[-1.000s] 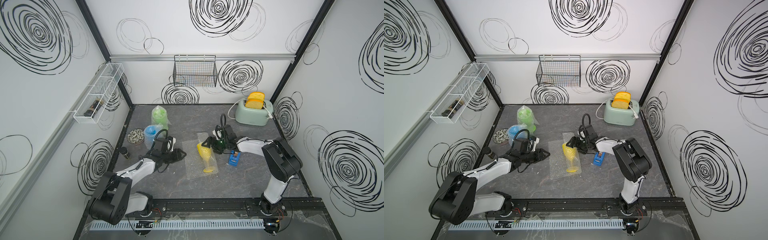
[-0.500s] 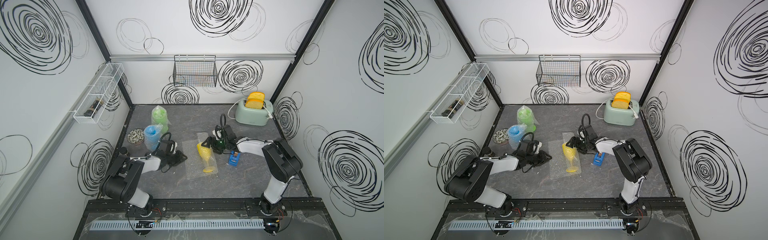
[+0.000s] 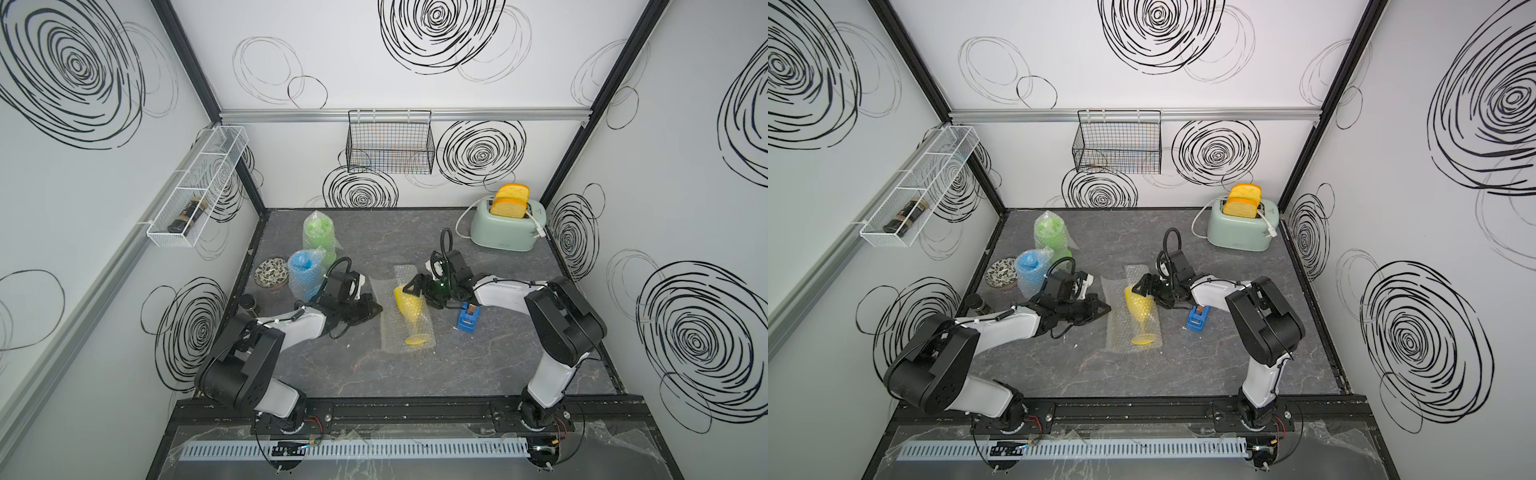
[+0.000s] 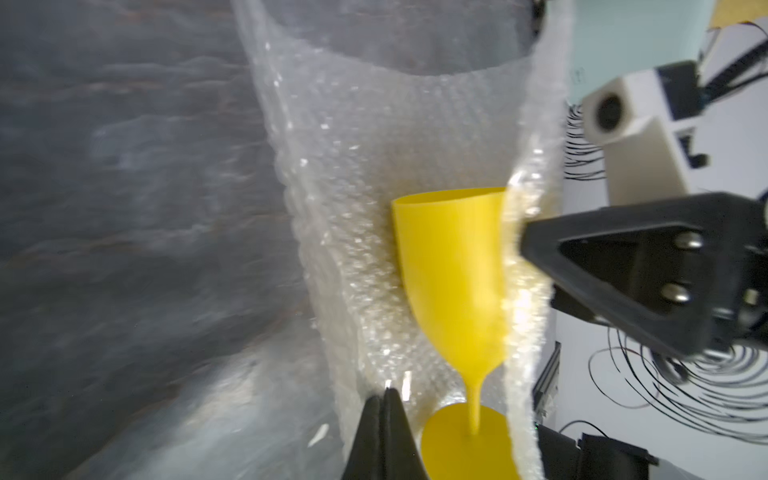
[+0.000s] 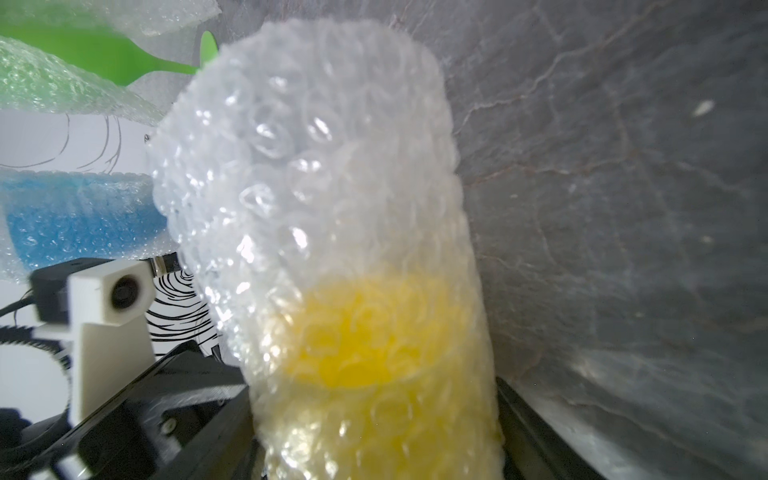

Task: Wrap wine glasses in bubble wrap
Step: Wrap the wine glass in bubble wrap.

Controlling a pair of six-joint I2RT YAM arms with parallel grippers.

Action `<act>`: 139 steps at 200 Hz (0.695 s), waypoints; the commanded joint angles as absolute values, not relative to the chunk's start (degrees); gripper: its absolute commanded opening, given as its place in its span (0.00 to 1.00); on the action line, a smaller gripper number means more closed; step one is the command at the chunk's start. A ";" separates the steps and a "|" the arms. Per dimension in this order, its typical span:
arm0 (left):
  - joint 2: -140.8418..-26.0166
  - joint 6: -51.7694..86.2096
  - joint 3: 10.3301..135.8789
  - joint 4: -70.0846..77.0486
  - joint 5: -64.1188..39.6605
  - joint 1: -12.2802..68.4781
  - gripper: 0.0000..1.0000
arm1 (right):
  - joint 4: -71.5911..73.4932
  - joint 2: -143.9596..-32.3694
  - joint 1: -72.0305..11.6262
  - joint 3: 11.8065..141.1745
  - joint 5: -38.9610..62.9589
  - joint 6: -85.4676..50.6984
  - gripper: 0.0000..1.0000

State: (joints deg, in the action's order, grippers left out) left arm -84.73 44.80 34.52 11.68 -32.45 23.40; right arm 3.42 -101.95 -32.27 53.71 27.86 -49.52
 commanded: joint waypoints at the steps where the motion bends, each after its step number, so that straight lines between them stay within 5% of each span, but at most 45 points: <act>1: -84.14 43.42 37.64 14.96 -34.61 25.53 0.00 | -0.99 -101.71 -32.84 51.26 24.34 -50.59 0.80; 139: -92.01 41.92 44.71 16.37 -39.60 30.21 0.00 | -0.92 -101.87 -33.76 50.76 24.00 -51.04 0.80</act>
